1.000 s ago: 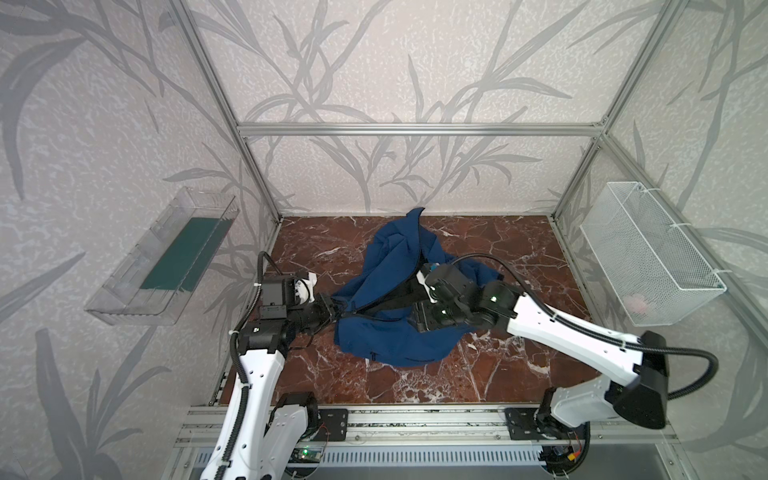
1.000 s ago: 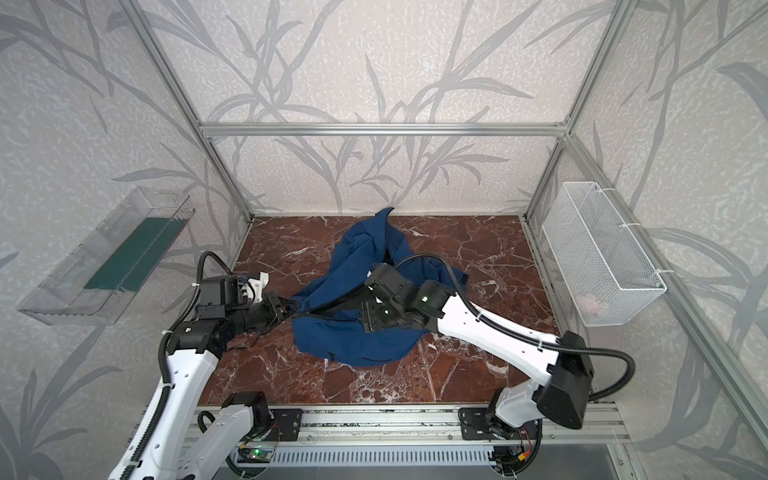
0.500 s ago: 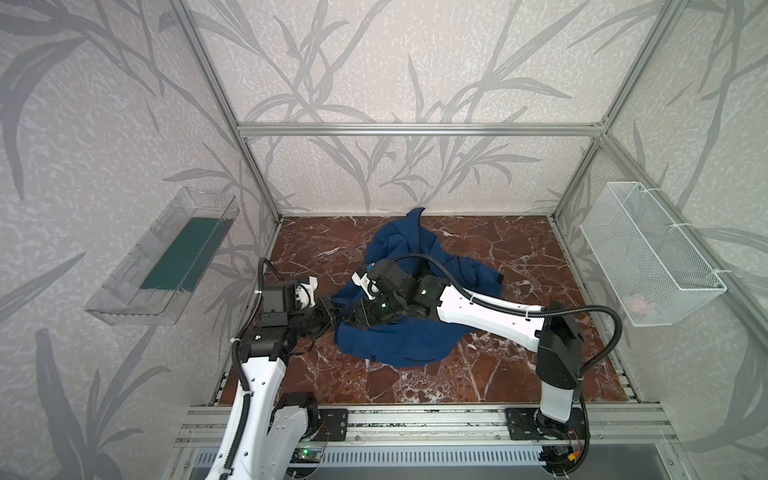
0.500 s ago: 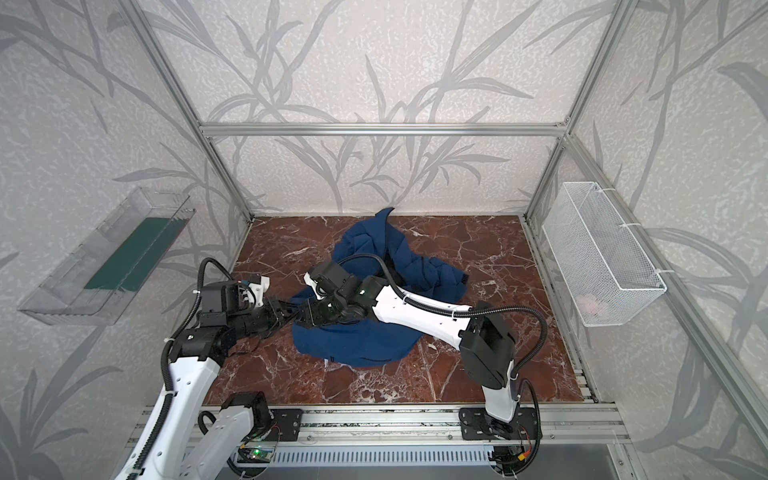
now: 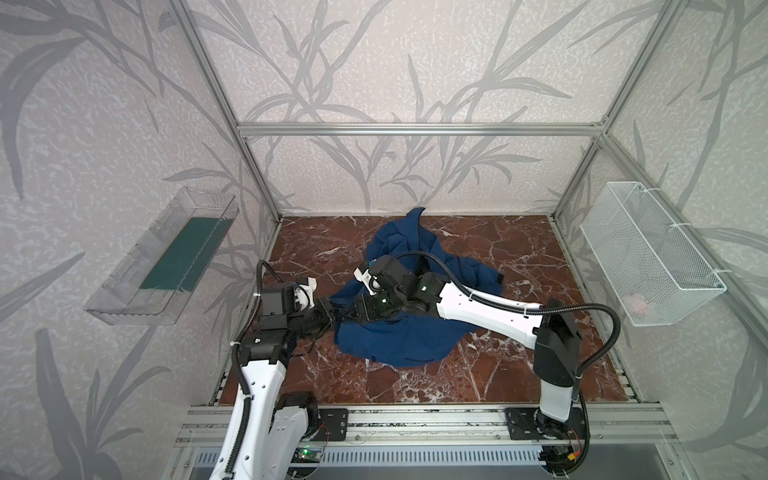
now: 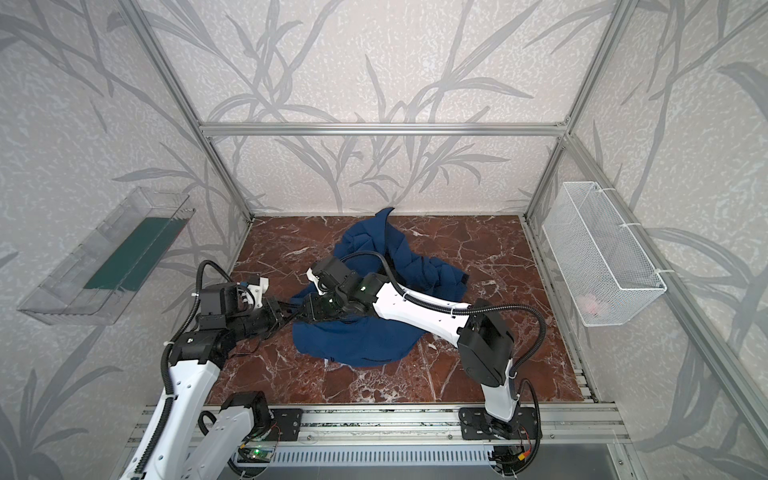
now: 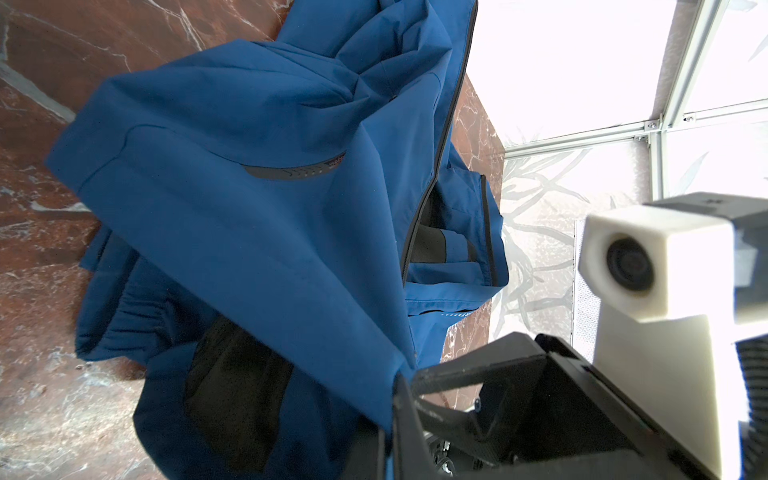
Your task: Zip up the jacket
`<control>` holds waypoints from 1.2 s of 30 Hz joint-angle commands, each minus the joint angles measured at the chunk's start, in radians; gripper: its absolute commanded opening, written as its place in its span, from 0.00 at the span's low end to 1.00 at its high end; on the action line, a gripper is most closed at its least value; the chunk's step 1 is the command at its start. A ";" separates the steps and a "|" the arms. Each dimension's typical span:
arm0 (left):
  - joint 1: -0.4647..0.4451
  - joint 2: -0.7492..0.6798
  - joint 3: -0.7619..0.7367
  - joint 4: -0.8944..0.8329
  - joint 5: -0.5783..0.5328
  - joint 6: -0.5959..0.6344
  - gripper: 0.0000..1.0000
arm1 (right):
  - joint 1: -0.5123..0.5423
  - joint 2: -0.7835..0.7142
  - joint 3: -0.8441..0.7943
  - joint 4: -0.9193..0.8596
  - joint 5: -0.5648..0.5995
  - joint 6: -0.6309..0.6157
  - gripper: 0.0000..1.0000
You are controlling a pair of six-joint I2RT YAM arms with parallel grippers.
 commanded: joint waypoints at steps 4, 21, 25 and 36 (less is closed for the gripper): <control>0.002 -0.024 -0.008 0.013 0.028 -0.010 0.00 | -0.008 -0.002 0.012 0.018 -0.019 -0.003 0.35; 0.002 -0.018 -0.012 0.043 0.043 -0.022 0.00 | -0.036 -0.010 -0.018 0.075 -0.068 0.014 0.18; 0.003 -0.019 -0.013 0.048 0.044 -0.027 0.00 | -0.035 -0.016 -0.024 0.073 -0.064 0.014 0.29; 0.003 -0.023 -0.020 0.066 0.044 -0.048 0.00 | -0.035 -0.012 -0.065 0.166 -0.125 0.032 0.15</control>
